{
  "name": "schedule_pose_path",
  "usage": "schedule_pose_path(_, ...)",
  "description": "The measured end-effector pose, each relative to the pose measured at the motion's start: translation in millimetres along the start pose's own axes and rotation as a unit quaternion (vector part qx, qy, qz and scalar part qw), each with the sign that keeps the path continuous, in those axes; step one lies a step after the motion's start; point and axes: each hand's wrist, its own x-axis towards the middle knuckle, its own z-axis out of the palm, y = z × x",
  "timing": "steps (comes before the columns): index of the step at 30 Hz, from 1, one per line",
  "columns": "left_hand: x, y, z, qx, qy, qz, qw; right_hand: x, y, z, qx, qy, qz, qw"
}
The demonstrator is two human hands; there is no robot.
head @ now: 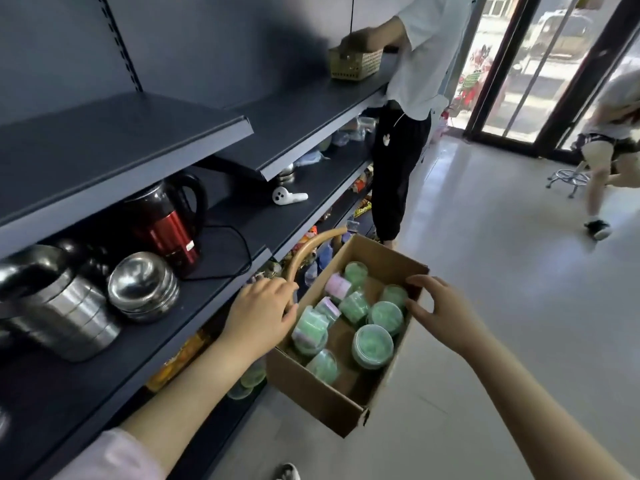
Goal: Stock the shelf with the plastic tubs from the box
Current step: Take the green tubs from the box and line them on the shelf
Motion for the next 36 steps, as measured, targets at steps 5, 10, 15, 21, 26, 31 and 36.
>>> schedule_pose_path(5, 33.6, -33.3, 61.2, -0.066, -0.048, -0.05, 0.995, 55.2, 27.7, 50.5, 0.027, -0.036, 0.056, 0.997)
schedule_pose_path(10, 48.2, -51.4, 134.0, -0.16, -0.115, -0.128, 0.972, 82.4, 73.5, 126.1, 0.146, -0.044, 0.18, 0.972)
schedule_pose_path(15, 59.6, -61.3, 223.6, -0.226, -0.2, -0.208, 0.93, 105.8, 129.7, 203.3, 0.144, -0.112, 0.242, 0.953)
schedule_pose_path(21, 79.9, -65.7, 304.1, -0.262, -0.235, -0.315, 0.881, 151.7, 174.6, 253.3, 0.099, -0.219, 0.184, 0.953)
schedule_pose_path(26, 89.0, -62.9, 343.8, -0.264, -0.241, -0.39, 0.848, 173.5, 195.3, 268.9, 0.1, -0.264, 0.114, 0.952)
schedule_pose_path(31, 90.6, -49.9, 364.6, -0.303, -0.207, -0.443, 0.818, 175.1, 208.8, 274.2, 0.086, -0.301, 0.084, 0.946)
schedule_pose_path(36, 96.1, -48.0, 374.9, -0.317, -0.221, -0.46, 0.8, 173.9, 221.8, 279.5, 0.049, -0.332, 0.056, 0.94)
